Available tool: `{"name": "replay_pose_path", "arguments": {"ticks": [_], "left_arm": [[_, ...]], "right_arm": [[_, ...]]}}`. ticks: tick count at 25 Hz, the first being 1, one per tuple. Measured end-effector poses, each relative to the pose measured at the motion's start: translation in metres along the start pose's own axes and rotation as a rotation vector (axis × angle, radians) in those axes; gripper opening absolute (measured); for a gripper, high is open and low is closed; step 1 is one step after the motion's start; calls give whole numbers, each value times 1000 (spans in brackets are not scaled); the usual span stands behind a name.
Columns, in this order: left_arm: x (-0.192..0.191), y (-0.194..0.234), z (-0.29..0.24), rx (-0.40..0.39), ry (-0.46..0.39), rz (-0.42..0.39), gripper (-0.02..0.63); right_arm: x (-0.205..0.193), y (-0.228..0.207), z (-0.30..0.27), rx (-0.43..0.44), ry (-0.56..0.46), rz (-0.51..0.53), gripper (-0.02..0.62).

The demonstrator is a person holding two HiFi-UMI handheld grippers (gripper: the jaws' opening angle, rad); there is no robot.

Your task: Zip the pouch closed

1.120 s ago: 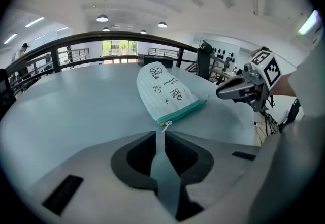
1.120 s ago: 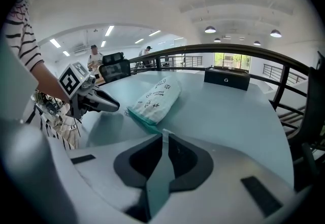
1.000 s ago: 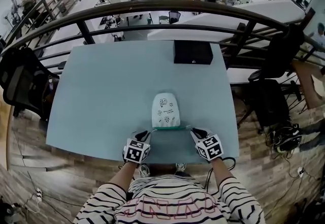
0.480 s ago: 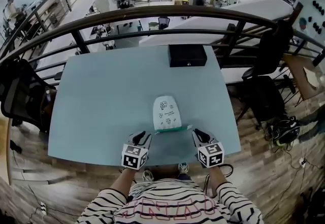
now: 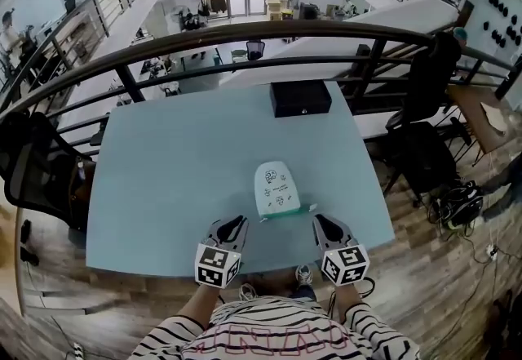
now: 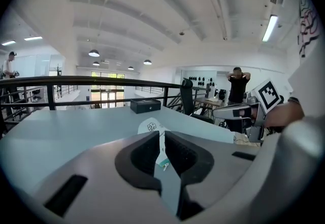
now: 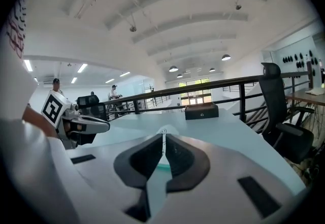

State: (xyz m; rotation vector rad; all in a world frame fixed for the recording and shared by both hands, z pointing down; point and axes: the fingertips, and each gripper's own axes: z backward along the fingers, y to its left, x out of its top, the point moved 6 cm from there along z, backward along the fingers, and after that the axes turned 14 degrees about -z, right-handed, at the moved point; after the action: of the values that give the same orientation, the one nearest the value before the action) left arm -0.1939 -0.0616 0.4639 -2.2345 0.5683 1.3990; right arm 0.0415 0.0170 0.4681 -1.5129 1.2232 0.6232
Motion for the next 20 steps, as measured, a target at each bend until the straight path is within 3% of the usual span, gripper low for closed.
{"name": "replay_pose_path", "arguments": {"ticks": [12,20], "left_arm": [[10,9,31,-37,-94,-36,26],[14,4,41,-72,-130,-57,25]], "right_arm": [[14,36,23,-2,-148,-55,31],[12,59,28,11,-172,-57,29]]}}
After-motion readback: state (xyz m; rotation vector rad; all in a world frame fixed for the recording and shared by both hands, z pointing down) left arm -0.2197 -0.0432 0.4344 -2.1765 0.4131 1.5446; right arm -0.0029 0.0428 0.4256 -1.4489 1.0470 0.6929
